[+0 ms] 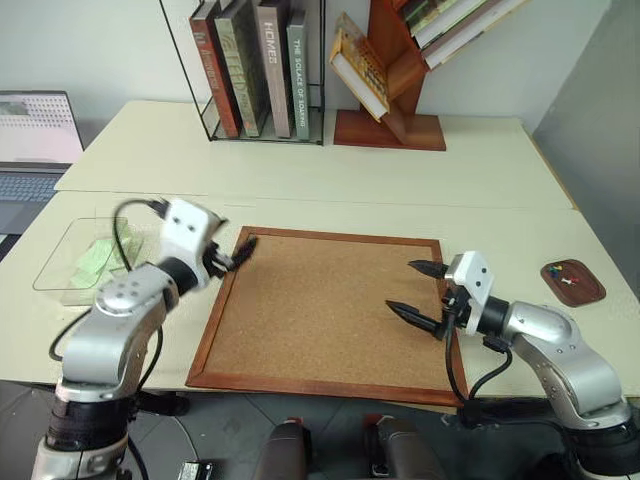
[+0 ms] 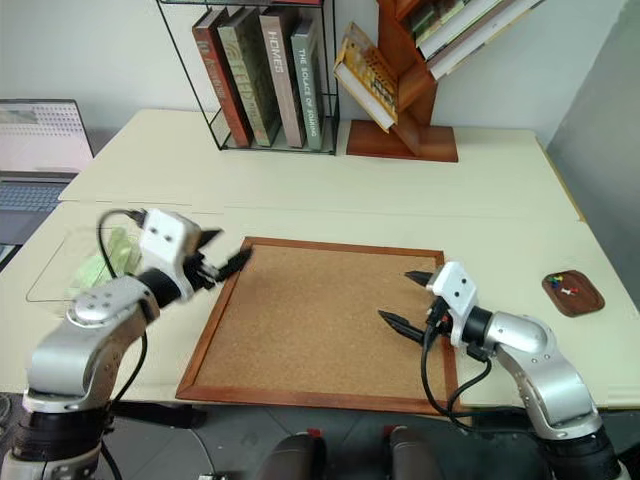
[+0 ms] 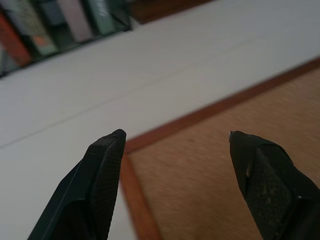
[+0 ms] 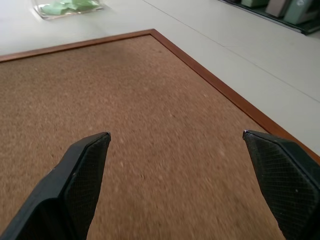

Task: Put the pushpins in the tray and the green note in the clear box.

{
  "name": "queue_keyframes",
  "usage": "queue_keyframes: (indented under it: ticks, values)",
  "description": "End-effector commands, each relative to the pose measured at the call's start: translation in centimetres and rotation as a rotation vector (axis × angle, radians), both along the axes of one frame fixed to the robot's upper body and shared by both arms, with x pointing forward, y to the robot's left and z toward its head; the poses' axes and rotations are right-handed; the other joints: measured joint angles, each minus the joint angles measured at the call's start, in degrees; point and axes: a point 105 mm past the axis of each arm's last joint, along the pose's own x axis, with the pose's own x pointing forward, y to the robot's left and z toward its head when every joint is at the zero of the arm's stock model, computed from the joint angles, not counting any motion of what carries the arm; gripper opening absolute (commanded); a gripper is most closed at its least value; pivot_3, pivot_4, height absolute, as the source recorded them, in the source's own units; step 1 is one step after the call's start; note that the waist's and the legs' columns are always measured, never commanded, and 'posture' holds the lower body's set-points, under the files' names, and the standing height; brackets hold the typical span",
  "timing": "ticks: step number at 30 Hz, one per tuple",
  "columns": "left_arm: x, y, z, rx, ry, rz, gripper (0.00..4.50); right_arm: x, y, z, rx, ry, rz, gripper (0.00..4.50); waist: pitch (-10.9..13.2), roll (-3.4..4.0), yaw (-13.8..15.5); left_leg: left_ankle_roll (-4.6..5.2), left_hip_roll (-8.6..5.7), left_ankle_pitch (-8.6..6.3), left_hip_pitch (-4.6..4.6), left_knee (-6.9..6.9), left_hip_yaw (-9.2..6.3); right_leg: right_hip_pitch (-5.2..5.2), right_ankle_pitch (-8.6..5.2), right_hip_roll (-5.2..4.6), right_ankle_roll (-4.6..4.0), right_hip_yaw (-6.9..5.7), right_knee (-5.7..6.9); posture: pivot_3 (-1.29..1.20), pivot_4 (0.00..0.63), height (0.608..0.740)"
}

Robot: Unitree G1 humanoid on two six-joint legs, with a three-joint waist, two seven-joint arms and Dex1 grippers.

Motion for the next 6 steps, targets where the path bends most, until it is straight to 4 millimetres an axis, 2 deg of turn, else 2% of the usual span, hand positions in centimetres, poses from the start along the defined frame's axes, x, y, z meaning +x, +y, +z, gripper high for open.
queue_keyframes:
  ticks: [1, 6]
  values:
    - [-1.5, -0.9, 0.6, -0.023, 0.018, -0.134, 3.48, -0.4, -0.8, 1.5, 0.007, -0.034, -0.002, 4.5, 0.0, 0.02, 0.0, 0.01, 0.01, 0.01, 0.02, 0.01, -0.06, 0.02, 0.0, 0.03, -0.01, -0.04, 0.02, 0.0, 0.15, 0.74]
    - [-2.6, -1.0, -0.2, -0.037, 0.085, -0.211, 3.48, 0.1, -1.1, 1.8, 0.01, -0.019, 0.004, 4.5, 0.0, 0.03, 0.0, 0.04, 0.02, 0.02, 0.1, 0.04, -0.06, 0.09, -0.12, 0.05, -0.22, -0.07, 0.01, 0.0, 0.15, 0.74]
